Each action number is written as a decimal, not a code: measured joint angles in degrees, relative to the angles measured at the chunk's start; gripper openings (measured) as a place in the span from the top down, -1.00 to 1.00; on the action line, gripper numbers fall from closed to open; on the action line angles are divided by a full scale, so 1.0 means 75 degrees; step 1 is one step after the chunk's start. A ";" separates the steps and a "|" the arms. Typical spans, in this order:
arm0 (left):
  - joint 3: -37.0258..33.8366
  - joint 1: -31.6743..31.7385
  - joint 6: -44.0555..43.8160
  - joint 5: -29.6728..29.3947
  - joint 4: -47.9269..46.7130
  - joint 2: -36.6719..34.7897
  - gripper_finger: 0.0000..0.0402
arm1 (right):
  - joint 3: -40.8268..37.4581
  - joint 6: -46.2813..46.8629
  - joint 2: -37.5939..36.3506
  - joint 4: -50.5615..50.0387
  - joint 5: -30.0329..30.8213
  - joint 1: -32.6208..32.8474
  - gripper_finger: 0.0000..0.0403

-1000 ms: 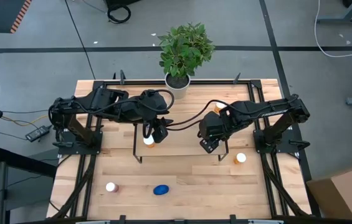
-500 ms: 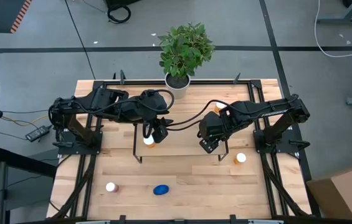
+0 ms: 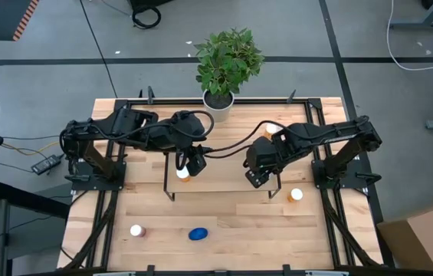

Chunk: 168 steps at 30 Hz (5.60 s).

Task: Pick and place medicine bottles onto shelf by color
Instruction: Put the white and green pill bottle on the shelf, then put the blue pill bottle on the shelf

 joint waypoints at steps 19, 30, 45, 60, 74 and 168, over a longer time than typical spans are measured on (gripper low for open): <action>0.0000 -0.0003 0.0068 0.0003 -0.0199 0.0000 0.05 | 0.0887 0.1234 0.0000 -0.0229 0.0669 0.0627 -0.29; 0.0000 -0.0003 0.0135 0.0006 -0.0221 0.0000 0.05 | 0.0887 0.2340 0.0003 -0.0176 0.1695 0.1795 -0.29; 0.0000 0.0006 0.0045 0.0005 -0.0196 0.0000 0.06 | 0.0887 0.2538 0.0003 0.0485 0.4755 0.3032 -0.29; 0.0000 -0.0192 -0.1165 0.0789 0.0074 0.0001 0.05 | 0.0884 -0.0349 0.0070 0.3066 0.6186 0.2850 -0.29; -0.0406 -0.0843 0.1165 0.1950 -0.0101 -0.0007 0.00 | 0.0884 -0.0194 0.0068 0.3063 0.4949 0.2748 -0.29; -0.3142 -0.3666 -0.0997 0.1327 0.1979 0.1467 -0.40 | 0.0884 0.2145 0.0047 0.1476 0.3715 0.5421 -0.29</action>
